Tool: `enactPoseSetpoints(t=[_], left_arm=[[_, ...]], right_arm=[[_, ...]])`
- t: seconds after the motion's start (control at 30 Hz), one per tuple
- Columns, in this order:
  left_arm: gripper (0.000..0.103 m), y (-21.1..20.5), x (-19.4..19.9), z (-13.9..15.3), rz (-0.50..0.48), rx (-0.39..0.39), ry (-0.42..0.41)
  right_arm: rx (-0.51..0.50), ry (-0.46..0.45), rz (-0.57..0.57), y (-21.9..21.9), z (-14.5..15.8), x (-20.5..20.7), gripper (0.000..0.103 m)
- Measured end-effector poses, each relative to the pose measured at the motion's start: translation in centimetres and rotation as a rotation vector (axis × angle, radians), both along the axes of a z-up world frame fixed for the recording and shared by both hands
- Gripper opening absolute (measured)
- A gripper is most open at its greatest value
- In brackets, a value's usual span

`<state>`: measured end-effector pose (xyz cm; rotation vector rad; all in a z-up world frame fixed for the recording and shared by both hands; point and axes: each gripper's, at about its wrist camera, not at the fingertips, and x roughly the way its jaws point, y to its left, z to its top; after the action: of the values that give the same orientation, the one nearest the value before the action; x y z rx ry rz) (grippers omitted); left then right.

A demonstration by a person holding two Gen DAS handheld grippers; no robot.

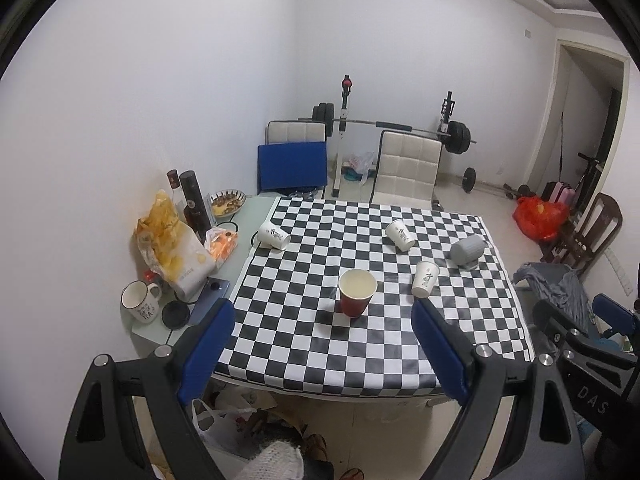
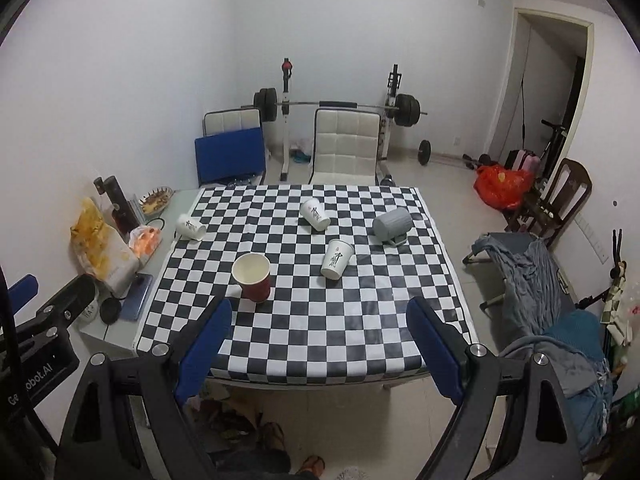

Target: Flip cup upright

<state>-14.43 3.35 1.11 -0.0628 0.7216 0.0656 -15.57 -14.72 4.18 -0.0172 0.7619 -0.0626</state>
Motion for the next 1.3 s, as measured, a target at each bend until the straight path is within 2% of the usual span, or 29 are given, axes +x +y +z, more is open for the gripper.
enactPoseSetpoints(t=[0.3,0.43,1.3], left_arm=[[0.091,-0.4,-1.0,0.3,0.008,0.006,-0.009],[0.097,-0.4,-1.4,0.5,0.019,0.002,-0.017],[0.098,0.2,-1.3,1.8,0.031,0.008,-0.048]], right_arm=[[-0.01,-0.023,0.006,0.0,1.0,-1.3,0.091],[-0.004,-0.024,0.01,-0.1,1.1,-1.4,0.093],[0.013,-0.044,0.029,0.4,1.9,-0.9,0.096]])
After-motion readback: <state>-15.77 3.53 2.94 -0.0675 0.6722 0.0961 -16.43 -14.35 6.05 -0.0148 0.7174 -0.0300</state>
